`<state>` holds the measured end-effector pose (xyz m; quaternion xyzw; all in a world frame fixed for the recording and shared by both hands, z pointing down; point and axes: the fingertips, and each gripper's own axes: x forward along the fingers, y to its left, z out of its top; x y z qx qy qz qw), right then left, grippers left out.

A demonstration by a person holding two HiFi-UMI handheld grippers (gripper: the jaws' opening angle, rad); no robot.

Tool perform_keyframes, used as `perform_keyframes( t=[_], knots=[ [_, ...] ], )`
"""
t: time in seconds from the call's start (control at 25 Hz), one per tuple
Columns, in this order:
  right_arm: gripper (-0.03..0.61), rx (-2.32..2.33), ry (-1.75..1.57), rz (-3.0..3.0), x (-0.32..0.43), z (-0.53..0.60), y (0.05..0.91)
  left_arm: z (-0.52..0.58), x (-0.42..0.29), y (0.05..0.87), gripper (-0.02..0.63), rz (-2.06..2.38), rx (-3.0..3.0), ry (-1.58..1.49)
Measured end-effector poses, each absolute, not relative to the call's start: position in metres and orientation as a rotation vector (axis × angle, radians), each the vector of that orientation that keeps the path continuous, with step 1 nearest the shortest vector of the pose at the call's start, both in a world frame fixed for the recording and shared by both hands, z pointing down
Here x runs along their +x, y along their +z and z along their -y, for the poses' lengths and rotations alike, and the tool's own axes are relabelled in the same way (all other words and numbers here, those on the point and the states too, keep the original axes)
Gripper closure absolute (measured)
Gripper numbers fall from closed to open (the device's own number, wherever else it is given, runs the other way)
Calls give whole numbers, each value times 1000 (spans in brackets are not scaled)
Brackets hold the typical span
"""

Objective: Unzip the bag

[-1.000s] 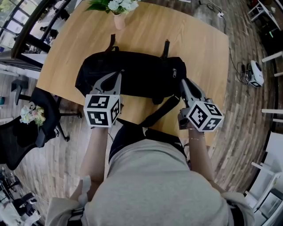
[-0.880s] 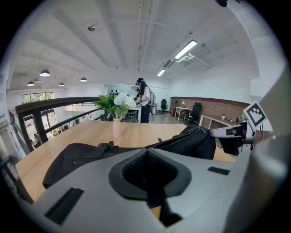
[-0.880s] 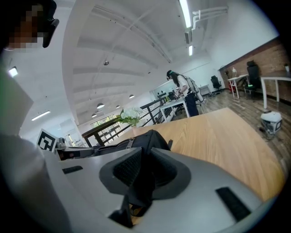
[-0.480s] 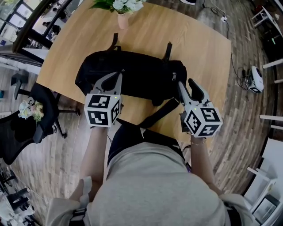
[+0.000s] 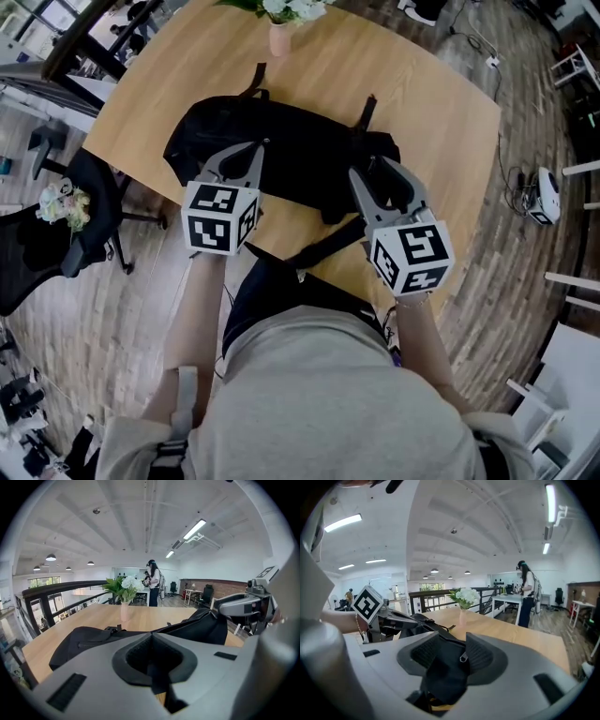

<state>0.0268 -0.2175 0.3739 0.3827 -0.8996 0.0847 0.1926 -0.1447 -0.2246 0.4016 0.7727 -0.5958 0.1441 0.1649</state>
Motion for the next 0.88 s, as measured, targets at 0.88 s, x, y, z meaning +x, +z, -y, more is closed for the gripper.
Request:
perform_keyframes(
  t=[0.88],
  knots=[
    [376, 845, -200, 2274, -112, 220, 394, 223, -146, 396, 595, 1361, 2510, 452]
  ],
)
